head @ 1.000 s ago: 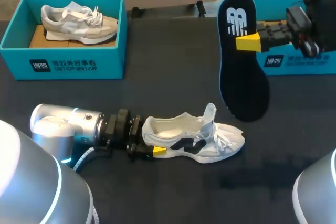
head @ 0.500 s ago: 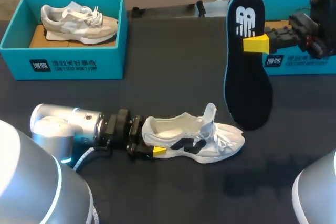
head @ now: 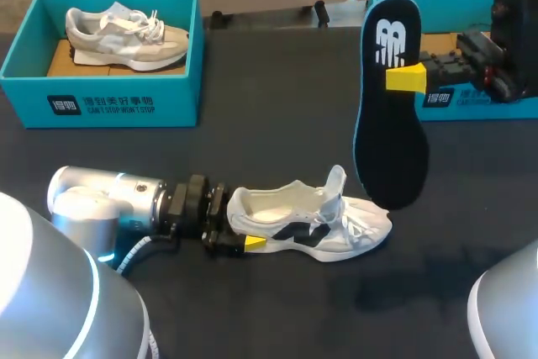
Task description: Take the shoe out of the shoebox, open the shoe tongue, remove and reinsert the insole, then place the shoe into the shoebox
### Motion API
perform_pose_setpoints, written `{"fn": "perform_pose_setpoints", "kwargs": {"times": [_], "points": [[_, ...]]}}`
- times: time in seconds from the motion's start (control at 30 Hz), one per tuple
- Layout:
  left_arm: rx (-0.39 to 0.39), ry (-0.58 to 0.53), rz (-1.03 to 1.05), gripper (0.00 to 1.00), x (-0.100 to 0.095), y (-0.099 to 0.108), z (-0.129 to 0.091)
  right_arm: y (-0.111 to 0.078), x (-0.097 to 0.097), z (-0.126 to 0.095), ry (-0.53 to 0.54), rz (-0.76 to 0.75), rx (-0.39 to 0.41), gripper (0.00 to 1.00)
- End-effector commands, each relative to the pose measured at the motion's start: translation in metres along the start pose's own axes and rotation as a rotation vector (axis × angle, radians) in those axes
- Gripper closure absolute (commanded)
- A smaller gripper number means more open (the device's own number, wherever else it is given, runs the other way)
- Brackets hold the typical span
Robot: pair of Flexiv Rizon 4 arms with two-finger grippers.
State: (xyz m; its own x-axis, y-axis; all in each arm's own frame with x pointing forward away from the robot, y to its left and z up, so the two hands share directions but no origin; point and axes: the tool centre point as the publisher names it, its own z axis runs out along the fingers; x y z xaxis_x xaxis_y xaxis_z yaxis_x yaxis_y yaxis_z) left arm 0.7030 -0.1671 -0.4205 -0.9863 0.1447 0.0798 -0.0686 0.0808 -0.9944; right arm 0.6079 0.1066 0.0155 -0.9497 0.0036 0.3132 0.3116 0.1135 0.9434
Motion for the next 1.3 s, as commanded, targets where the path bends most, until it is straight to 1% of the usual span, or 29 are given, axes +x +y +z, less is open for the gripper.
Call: {"fn": "perform_pose_setpoints", "kwargs": {"times": [0.03, 0.33, 0.6, 0.67, 0.83, 0.87, 0.93, 0.97, 1.07, 1.1, 1.13, 1.3], "points": [[-0.006, -0.026, 0.008, 0.00, 0.000, 0.007, -0.004, 0.001, -0.001, 0.002, 0.000, 0.001, 0.002, 1.00], [-0.024, -0.024, 0.000, 0.00, 0.006, 0.001, -0.017, 0.001, -0.001, 0.002, 0.000, 0.001, 0.002, 1.00], [-0.088, -0.044, 0.012, 0.00, 0.007, -0.004, -0.028, 0.001, -0.001, 0.002, 0.000, 0.001, 0.002, 1.00], [-0.093, -0.034, 0.000, 0.00, 0.009, -0.005, -0.031, 0.001, -0.001, 0.002, 0.000, 0.001, 0.002, 1.00], [-0.170, -0.045, -0.028, 0.00, 0.011, -0.006, -0.041, 0.001, -0.001, 0.002, 0.000, 0.001, 0.002, 1.00], [-0.170, -0.042, -0.053, 0.00, 0.011, -0.007, -0.043, 0.001, -0.001, 0.002, 0.000, 0.001, 0.002, 1.00], [-0.221, -0.064, -0.040, 0.00, 0.013, -0.010, -0.048, 0.001, -0.001, 0.002, 0.000, 0.001, 0.002, 1.00], [-0.234, -0.057, -0.055, 0.00, 0.014, -0.012, -0.051, 0.001, -0.001, 0.002, 0.000, 0.001, 0.002, 1.00], [-0.320, -0.075, -0.043, 0.00, 0.016, -0.016, -0.058, 0.001, -0.001, 0.002, 0.000, 0.001, 0.002, 1.00], [-0.355, -0.077, -0.034, 0.00, 0.016, -0.018, -0.061, 0.001, -0.001, 0.002, 0.000, 0.001, 0.002, 1.00], [-0.410, -0.094, 0.000, 0.00, 0.017, -0.019, -0.066, 0.001, -0.001, 0.002, 0.000, 0.001, 0.002, 1.00], [-0.410, -0.094, 0.000, 0.00, 0.017, -0.019, -0.066, 0.001, -0.001, 0.002, 0.000, 0.001, 0.002, 1.00]]}}
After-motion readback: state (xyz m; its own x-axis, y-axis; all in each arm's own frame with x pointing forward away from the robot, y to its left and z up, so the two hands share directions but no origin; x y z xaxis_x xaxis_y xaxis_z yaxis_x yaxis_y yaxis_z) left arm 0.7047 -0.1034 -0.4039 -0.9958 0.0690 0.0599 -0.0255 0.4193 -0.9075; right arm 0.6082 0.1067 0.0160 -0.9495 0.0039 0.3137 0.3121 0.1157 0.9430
